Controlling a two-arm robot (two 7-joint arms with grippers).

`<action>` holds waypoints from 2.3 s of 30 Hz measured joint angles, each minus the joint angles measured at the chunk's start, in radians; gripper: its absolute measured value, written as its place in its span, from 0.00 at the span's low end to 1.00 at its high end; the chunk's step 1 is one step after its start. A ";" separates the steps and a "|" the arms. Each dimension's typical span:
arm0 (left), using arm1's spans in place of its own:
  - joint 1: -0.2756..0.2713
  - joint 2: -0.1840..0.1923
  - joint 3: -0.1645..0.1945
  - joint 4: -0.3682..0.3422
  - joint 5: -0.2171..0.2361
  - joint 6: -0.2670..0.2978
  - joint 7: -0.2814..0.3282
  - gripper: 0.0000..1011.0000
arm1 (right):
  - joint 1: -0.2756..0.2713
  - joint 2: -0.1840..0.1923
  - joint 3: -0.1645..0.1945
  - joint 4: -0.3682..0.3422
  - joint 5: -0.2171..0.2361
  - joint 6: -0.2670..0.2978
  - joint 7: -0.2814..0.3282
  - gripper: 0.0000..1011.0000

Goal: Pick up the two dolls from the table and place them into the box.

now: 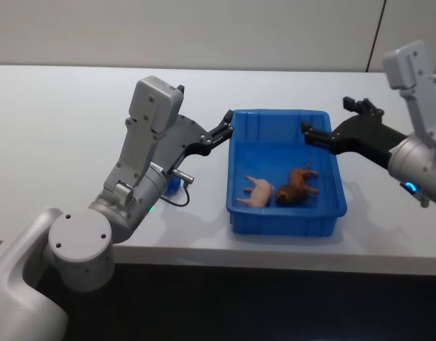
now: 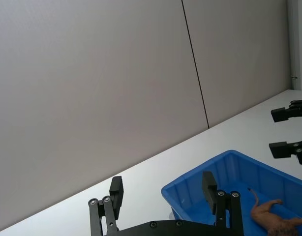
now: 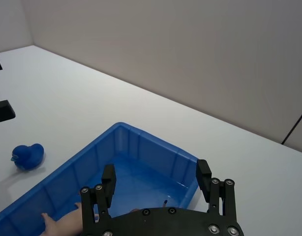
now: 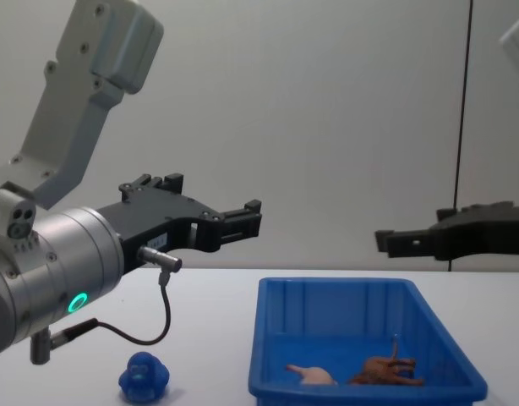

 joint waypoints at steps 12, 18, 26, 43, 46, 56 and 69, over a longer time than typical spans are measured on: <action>0.000 0.000 0.000 0.000 0.000 0.000 0.000 0.99 | -0.063 0.073 0.056 -0.027 0.072 -0.065 -0.004 0.99; 0.000 0.000 0.000 0.000 0.000 0.000 -0.001 0.99 | -0.090 0.099 0.075 -0.036 0.098 -0.085 -0.003 0.99; 0.002 0.005 -0.005 0.000 0.003 0.006 -0.008 0.99 | -0.112 0.122 0.091 -0.043 0.119 -0.101 -0.001 0.99; 0.031 0.038 -0.033 0.027 -0.103 0.080 -0.039 0.99 | -0.128 0.138 0.103 -0.047 0.134 -0.113 0.001 0.99; 0.035 0.044 -0.039 0.045 -0.121 0.098 -0.053 0.99 | -0.129 0.139 0.104 -0.048 0.136 -0.114 0.001 0.99; 0.028 0.058 -0.052 0.129 -0.139 0.158 -0.128 0.99 | -0.132 0.142 0.105 -0.049 0.138 -0.116 0.001 0.99; -0.021 0.051 -0.061 0.257 -0.084 0.192 -0.226 0.99 | -0.133 0.143 0.107 -0.049 0.139 -0.117 0.000 0.99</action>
